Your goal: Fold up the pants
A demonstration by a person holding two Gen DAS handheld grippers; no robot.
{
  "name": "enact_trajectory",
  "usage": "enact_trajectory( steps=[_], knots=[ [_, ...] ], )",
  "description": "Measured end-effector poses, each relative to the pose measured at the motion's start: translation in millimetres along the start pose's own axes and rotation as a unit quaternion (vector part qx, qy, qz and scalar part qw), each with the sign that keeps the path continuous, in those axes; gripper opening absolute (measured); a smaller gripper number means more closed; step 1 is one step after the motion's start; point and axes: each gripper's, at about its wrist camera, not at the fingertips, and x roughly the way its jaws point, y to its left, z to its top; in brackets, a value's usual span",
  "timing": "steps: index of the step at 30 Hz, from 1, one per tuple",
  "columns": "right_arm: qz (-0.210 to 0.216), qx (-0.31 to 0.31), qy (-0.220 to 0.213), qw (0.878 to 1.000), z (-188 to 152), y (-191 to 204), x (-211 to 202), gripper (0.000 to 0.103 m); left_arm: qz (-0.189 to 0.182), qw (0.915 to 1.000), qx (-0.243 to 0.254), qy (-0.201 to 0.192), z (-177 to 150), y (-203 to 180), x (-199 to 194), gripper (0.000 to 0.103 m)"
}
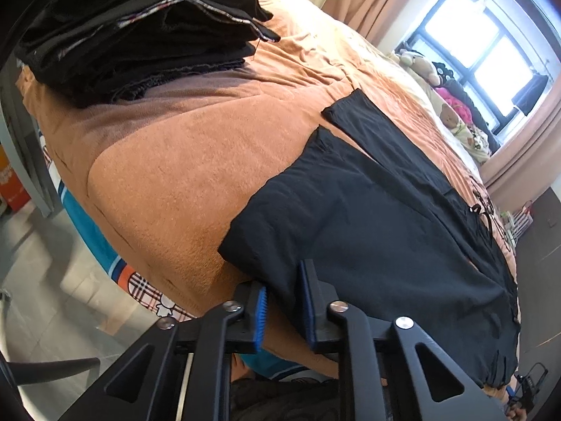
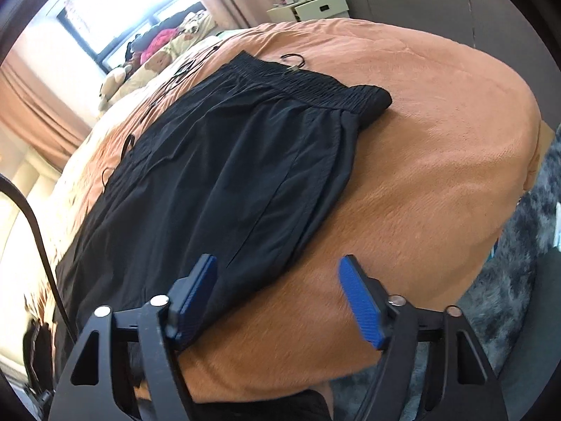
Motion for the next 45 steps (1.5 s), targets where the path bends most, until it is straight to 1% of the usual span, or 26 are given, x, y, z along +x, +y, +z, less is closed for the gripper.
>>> enact_trajectory(
  steps=[1, 2, 6, 7, 8, 9, 10, 11, 13, 14, 19, 23, 28, 31, 35, 41, 45],
  knots=[
    [0.004, 0.003, -0.001, 1.000, 3, -3, 3, 0.064, 0.002, 1.0000, 0.001, -0.004, 1, -2, -2, 0.014],
    [0.006, 0.007, -0.003, 1.000, 6, -5, 6, 0.064, 0.003, 0.9999, 0.002, -0.010, 4, -4, -5, 0.010],
    [0.013, 0.032, -0.011, 0.999, 19, -19, 15, 0.059, 0.000, 0.9997, 0.001, -0.026, 13, -10, -13, 0.009],
    [0.010, 0.036, -0.015, 0.999, 23, -21, 18, 0.055, -0.001, 0.9996, 0.003, -0.029, 15, -11, -15, 0.009],
    [0.005, 0.042, -0.018, 0.999, 28, -26, 21, 0.048, -0.001, 0.9995, 0.006, -0.032, 16, -14, -17, 0.009],
    [0.002, 0.046, -0.019, 0.999, 31, -28, 23, 0.044, 0.000, 0.9994, 0.008, -0.035, 18, -16, -19, 0.008],
    [0.000, 0.050, -0.021, 0.999, 35, -30, 25, 0.033, 0.000, 0.9993, 0.009, -0.037, 19, -16, -20, 0.008],
    [-0.001, 0.053, -0.022, 0.998, 38, -33, 27, 0.016, 0.000, 0.9992, 0.008, -0.039, 21, -18, -22, 0.008],
    [0.004, 0.057, -0.015, 0.998, 43, -34, 31, 0.005, 0.005, 0.9990, 0.006, -0.045, 24, -20, -25, 0.008],
    [0.007, 0.058, -0.017, 0.998, 46, -34, 30, 0.002, 0.006, 0.9988, 0.005, -0.048, 26, -21, -27, 0.007],
    [0.012, 0.038, -0.045, 0.998, 56, -24, 5, 0.000, 0.002, 0.9976, 0.013, -0.068, 38, -34, -38, 0.007],
    [0.026, 0.036, -0.070, 0.997, 61, -16, -21, 0.000, -0.007, 0.9952, 0.019, -0.096, 52, -48, -53, 0.006],
    [0.032, 0.029, -0.099, 0.994, 67, -10, -46, 0.000, -0.018, 0.9919, 0.027, -0.123, 63, -64, -69, 0.006],
    [0.027, 0.028, -0.100, 0.994, 64, -9, -47, 0.000, -0.022, 0.9904, 0.029, -0.133, 68, -68, -75, 0.006],
    [0.042, 0.017, -0.098, 0.994, 63, 2, -41, 0.000, -0.026, 0.9898, 0.027, -0.137, 79, -71, -75, 0.006],
    [0.051, 0.020, -0.110, 0.992, 88, 3, -32, 0.000, -0.023, 0.9891, 0.037, -0.141, 102, -85, -67, 0.006],
    [0.054, 0.010, -0.116, 0.992, 103, 15, -25, 0.000, -0.023, 0.9886, 0.045, -0.142, 121, -99, -56, 0.006]
  ],
)
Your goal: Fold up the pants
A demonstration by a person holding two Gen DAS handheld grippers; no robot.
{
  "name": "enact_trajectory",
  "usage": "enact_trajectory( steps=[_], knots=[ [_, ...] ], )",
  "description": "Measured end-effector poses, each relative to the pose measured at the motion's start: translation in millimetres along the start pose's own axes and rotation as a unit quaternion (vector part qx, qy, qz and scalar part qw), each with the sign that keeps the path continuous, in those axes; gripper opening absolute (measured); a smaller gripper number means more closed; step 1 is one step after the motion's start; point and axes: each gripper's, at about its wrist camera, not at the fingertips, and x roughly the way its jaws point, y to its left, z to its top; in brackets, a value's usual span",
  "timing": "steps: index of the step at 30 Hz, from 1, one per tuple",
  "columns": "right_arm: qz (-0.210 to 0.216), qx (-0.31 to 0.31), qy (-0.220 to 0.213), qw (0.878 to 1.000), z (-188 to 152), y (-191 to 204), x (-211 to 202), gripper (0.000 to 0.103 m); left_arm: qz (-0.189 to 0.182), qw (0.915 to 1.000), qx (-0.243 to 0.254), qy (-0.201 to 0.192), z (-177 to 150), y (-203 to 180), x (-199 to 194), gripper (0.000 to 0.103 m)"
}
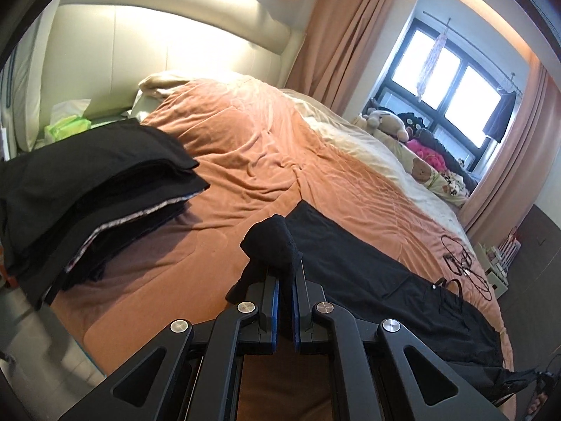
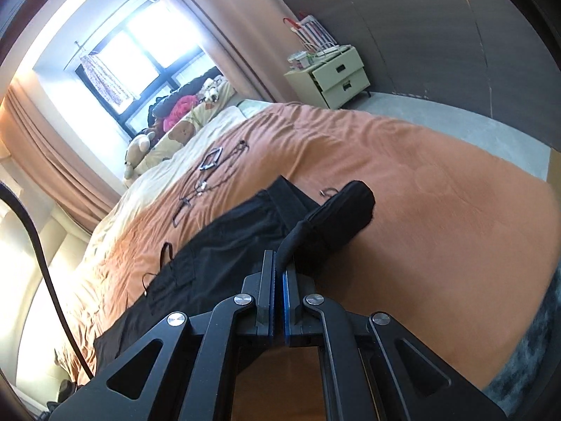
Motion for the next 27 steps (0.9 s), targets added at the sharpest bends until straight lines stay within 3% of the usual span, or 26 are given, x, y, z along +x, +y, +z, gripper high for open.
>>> enact_trajectory(
  steps=[14, 27],
  knots=[
    [-0.007, -0.015, -0.002, 1.000, 34, 35, 55, 0.000, 0.002, 0.9995, 0.020, 0.025, 48, -35, 90, 0.006],
    [-0.048, -0.036, 0.021, 0.998, 66, 79, 150, 0.000, 0.029, 0.9955, 0.042, 0.079, 68, -60, 201, 0.006]
  ],
)
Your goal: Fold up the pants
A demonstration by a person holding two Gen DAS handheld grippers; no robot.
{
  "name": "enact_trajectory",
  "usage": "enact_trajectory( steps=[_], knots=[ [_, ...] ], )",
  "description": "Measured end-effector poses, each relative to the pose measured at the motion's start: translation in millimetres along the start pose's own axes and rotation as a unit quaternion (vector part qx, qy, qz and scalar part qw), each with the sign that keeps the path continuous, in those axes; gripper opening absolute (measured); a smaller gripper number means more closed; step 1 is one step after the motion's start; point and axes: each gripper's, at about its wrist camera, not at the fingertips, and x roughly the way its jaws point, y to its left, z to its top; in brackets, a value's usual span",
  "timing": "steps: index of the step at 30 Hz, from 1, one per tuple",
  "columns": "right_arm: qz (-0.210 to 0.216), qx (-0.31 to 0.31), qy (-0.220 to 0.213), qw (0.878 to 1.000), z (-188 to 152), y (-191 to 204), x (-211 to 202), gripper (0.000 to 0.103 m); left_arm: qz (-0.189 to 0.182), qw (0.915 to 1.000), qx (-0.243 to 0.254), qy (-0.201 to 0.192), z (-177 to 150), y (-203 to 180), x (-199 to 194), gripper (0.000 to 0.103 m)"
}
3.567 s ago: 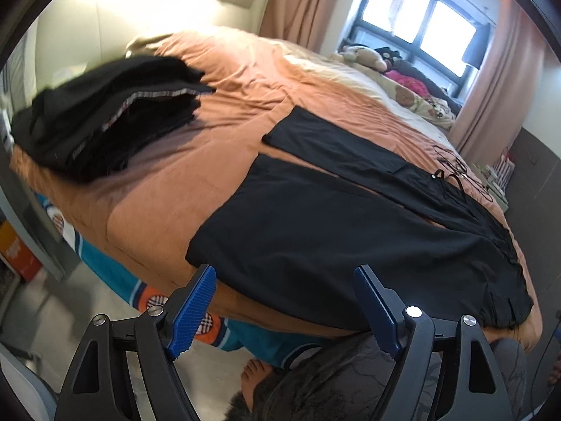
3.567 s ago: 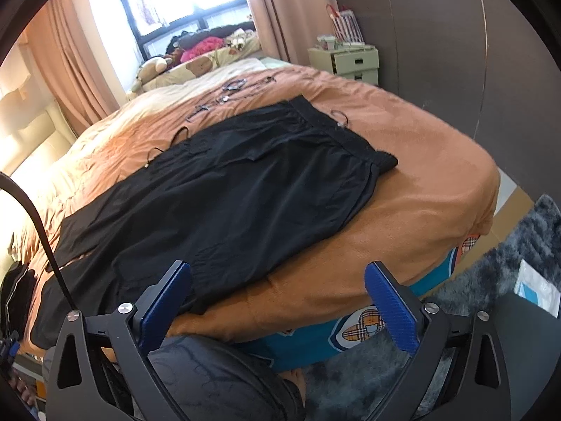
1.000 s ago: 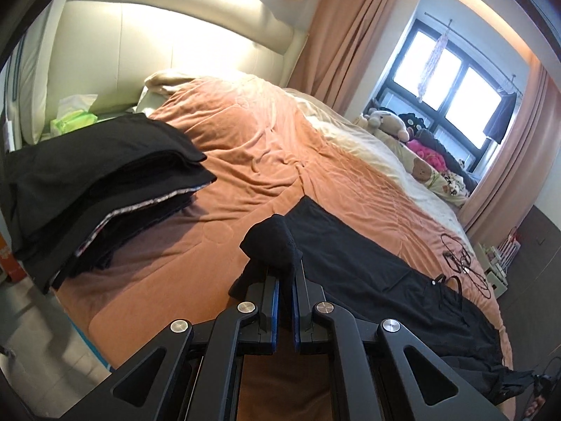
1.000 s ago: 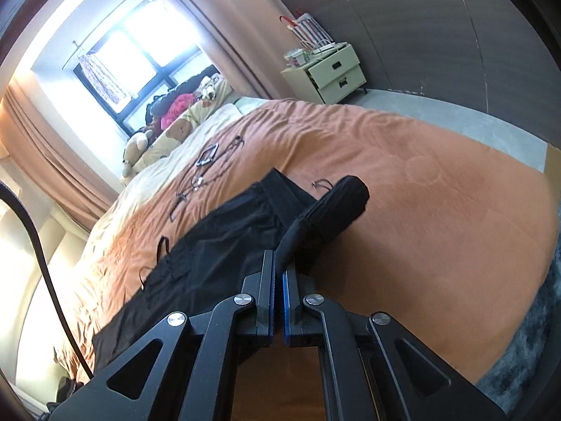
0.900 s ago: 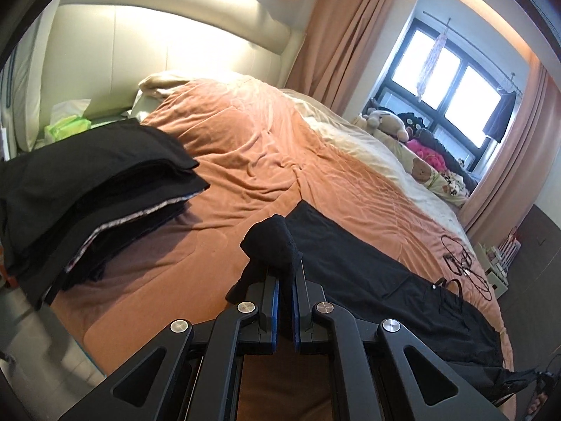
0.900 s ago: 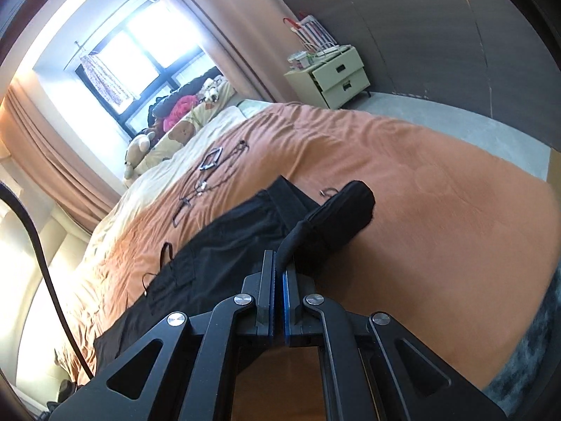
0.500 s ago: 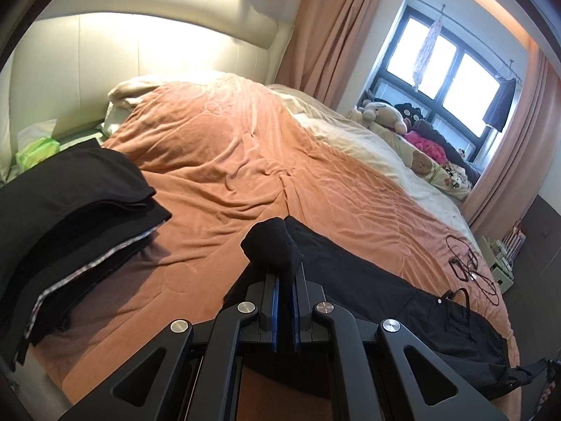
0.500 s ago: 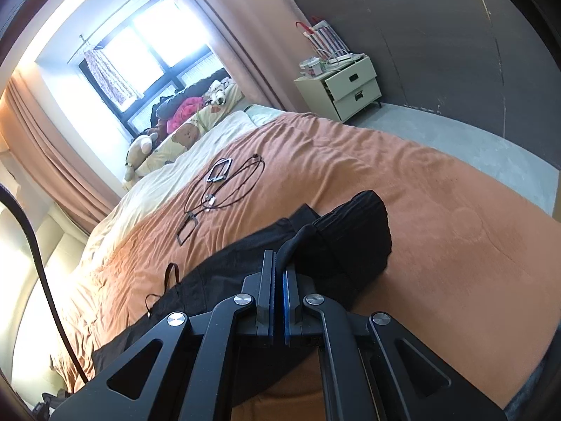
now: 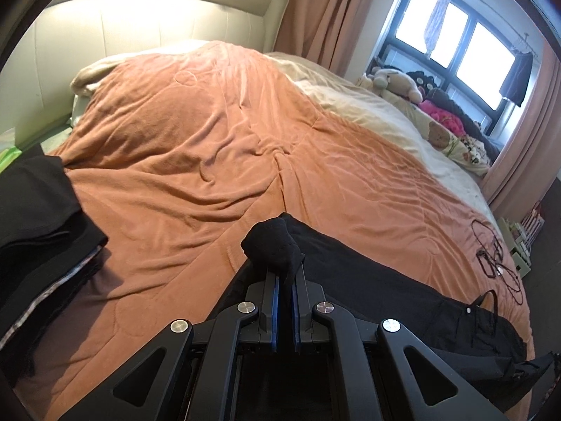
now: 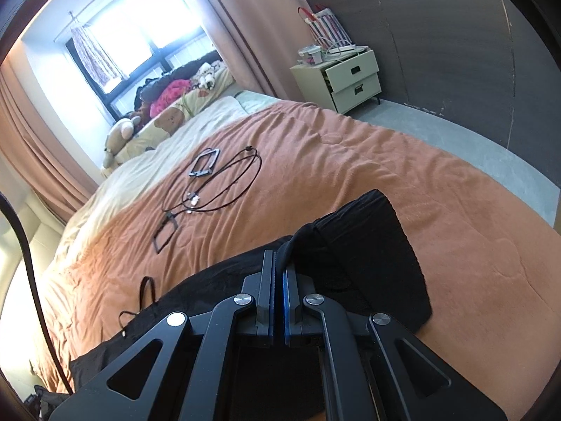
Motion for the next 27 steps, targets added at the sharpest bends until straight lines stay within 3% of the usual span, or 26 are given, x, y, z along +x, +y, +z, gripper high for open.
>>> enact_trajectory(
  steps=[12, 27],
  knots=[
    [-0.041, -0.023, 0.029, 0.998, 17, 27, 72, 0.000, 0.020, 0.9977, -0.002, 0.064, 21, -11, 93, 0.006],
    [-0.072, -0.030, 0.047, 0.996, 23, 40, 125, 0.000, 0.031, 0.9936, -0.020, 0.107, 35, -20, 159, 0.006]
  ],
)
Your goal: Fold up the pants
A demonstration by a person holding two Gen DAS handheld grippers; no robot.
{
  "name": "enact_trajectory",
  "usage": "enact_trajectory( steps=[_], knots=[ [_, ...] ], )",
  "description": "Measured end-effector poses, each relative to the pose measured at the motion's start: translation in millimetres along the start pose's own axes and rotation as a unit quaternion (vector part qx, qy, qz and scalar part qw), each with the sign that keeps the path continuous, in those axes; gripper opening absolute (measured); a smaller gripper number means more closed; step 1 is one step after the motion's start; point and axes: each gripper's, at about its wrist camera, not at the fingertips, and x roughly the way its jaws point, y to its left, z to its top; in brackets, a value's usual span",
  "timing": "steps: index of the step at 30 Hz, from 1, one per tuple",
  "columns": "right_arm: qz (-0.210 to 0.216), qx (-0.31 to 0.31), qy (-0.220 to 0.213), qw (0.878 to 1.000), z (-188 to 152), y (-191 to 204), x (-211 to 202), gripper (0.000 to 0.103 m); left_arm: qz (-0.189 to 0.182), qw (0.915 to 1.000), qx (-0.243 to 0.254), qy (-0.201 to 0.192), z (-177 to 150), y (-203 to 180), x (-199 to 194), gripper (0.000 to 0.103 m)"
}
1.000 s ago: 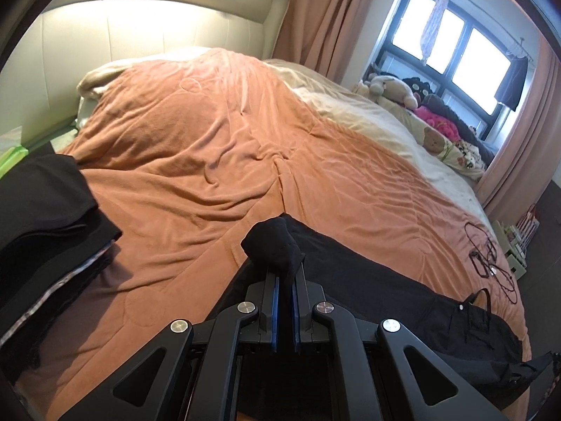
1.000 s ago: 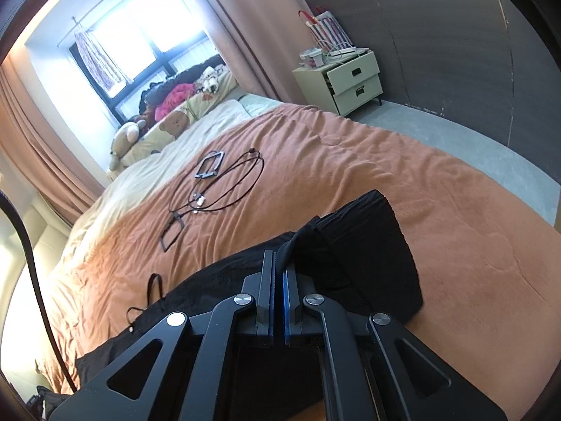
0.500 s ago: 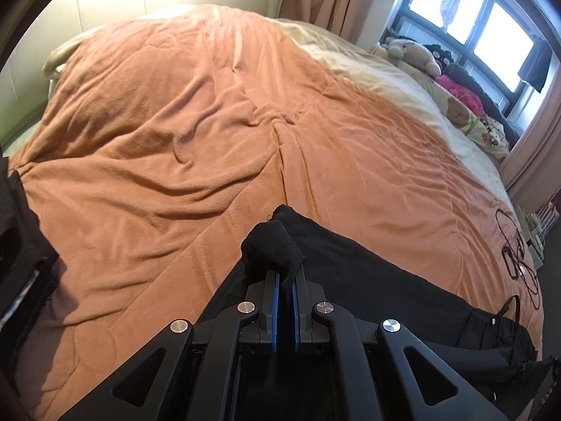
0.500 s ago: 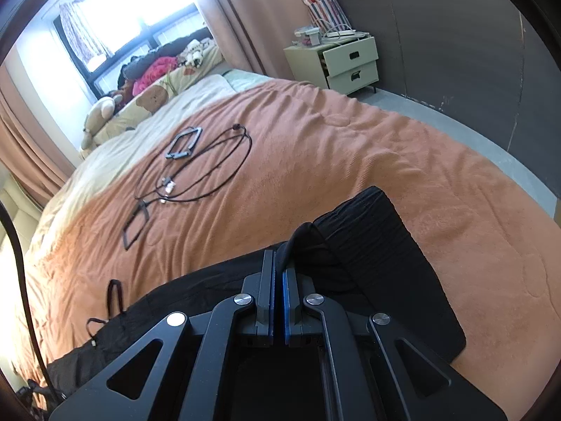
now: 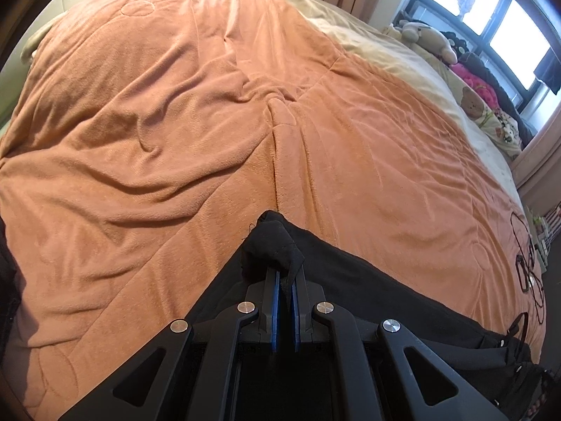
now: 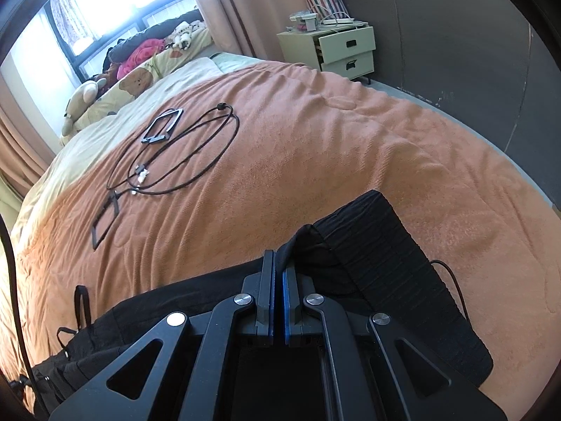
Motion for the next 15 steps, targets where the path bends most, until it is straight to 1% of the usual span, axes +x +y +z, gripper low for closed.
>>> enact_trajectory(
  steps=[2, 3, 4, 6, 7, 8, 9, 10, 11, 12, 15],
  knots=[
    [0.000, -0.002, -0.003, 1.000, 1, 2, 4, 0.000, 0.004, 1.0000, 0.003, 0.006, 1, -3, 7, 0.007],
    [-0.004, -0.010, -0.006, 1.000, 1, 6, 6, 0.000, 0.011, 0.9998, 0.008, 0.012, 1, -5, 11, 0.011],
    [-0.012, -0.017, -0.004, 1.000, 0, 9, 7, 0.001, 0.019, 0.9995, 0.012, 0.020, 1, -7, 15, 0.011],
    [-0.021, -0.024, 0.013, 0.999, -3, 14, 10, 0.006, 0.025, 0.9988, 0.018, 0.037, -1, -9, 18, 0.020],
    [-0.017, -0.028, 0.020, 0.999, -2, 15, 11, 0.019, 0.024, 0.9987, 0.021, 0.040, -2, -9, 16, 0.026],
    [-0.008, -0.033, 0.022, 0.999, -3, 16, 9, 0.038, 0.025, 0.9986, 0.026, 0.037, -4, -9, 12, 0.043],
    [-0.002, -0.042, 0.016, 0.999, -5, 18, 3, 0.047, 0.026, 0.9987, 0.030, 0.032, -5, -8, 8, 0.057],
    [-0.003, -0.055, 0.006, 0.998, -7, 22, -5, 0.059, 0.027, 0.9988, 0.034, 0.023, -7, -7, 2, 0.061],
    [-0.005, -0.067, -0.003, 0.998, -9, 25, -11, 0.061, 0.028, 0.9987, 0.039, 0.014, -8, -6, -5, 0.064],
    [-0.002, -0.086, -0.009, 0.996, -12, 30, -19, 0.061, 0.028, 0.9987, 0.042, 0.010, -9, -5, -10, 0.064],
    [0.029, -0.140, -0.011, 0.990, -22, 51, -34, 0.061, 0.031, 0.9977, 0.060, 0.004, -11, -5, -21, 0.064]
  ],
)
